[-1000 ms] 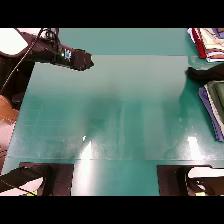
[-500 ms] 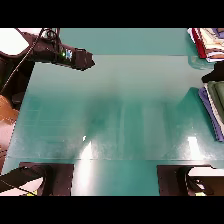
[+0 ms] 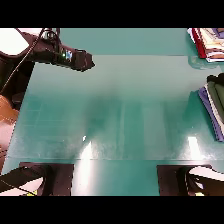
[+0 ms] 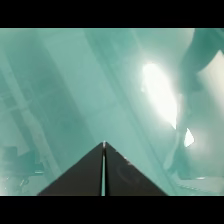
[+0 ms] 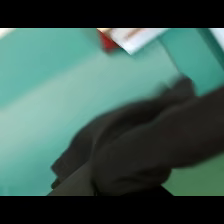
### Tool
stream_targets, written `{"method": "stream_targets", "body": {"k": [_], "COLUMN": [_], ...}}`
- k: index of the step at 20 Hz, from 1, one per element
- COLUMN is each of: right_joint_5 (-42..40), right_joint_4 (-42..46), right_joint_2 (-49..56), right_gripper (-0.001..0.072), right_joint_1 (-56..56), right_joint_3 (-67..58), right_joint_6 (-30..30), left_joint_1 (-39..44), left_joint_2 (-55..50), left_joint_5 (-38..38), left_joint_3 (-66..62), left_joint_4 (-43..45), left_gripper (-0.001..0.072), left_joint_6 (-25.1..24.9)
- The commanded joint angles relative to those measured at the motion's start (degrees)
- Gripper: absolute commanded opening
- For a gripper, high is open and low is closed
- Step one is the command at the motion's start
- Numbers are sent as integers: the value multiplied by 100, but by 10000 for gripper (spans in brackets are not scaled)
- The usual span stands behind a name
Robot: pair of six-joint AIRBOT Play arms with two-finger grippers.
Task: Fold the shirts.
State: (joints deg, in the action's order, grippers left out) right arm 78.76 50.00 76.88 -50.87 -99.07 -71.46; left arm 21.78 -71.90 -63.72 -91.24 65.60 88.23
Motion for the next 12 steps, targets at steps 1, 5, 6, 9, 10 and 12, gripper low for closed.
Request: {"method": "stream_targets", "body": {"k": [1, 5, 6, 9, 10, 12], "right_joint_5": [455, 643, 636, 553, 529, 439], "right_joint_4": [909, 1950, 2186, 2129, 2037, 1414], "right_joint_2": [-470, -920, -997, -1147, -1161, -1165], "right_gripper": [22, 338, 347, 512, 512, 512], "right_joint_1": [-481, -986, -1097, -1414, -1412, -1246], "right_joint_3": [835, 1716, 1869, 2146, 2140, 2059], "right_joint_6": [-7, -7, -7, -11, -11, -11], "left_joint_1": [0, 0, 0, 0, 0, 0], "left_joint_2": [0, 0, 0, 0, 0, 0], "left_joint_5": [-26, -24, -24, -24, -24, -17], "left_joint_3": [0, 0, 0, 0, 0, 0], "left_joint_4": [0, 2, 2, 0, 0, 0], "left_gripper": [25, 25, 25, 25, 25, 25], "left_joint_6": [-20, -22, -22, -22, -22, -22]}}
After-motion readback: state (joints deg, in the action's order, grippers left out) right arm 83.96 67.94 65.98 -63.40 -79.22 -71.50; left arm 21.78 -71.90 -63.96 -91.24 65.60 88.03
